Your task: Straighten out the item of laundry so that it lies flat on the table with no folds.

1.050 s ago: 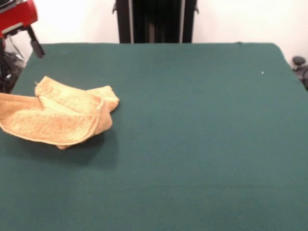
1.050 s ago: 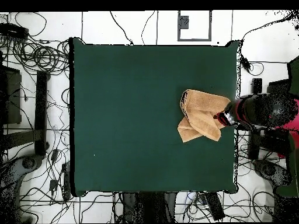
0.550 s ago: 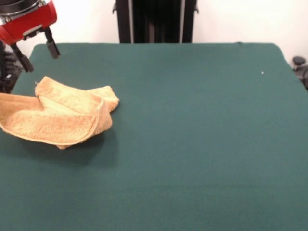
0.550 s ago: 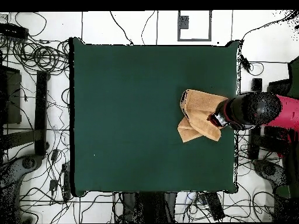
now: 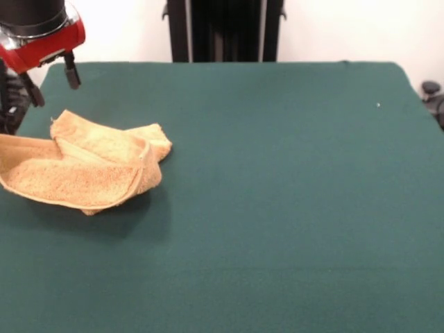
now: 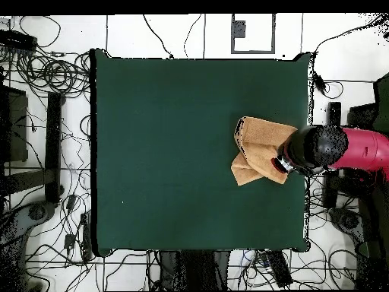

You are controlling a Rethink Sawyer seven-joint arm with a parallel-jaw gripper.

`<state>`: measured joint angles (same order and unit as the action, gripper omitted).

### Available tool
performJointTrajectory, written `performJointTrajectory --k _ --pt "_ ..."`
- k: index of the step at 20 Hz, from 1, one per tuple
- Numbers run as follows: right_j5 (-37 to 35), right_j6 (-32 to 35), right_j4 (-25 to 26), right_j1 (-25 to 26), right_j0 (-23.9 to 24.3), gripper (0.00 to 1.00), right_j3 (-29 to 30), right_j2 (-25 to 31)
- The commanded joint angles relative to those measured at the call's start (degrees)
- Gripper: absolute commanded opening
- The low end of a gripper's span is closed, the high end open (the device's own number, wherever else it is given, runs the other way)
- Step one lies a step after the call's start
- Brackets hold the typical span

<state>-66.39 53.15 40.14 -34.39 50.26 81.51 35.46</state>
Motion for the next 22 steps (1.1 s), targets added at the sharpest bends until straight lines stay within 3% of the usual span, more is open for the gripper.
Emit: performJointTrajectory --k 1,22 --pt "1.94 1.9 4.25 2.21 -4.48 1.0 3.84 -4.3" --pt "9.42 -0.1 0.6 11.65 -0.9 1.0 3.82 -3.63"
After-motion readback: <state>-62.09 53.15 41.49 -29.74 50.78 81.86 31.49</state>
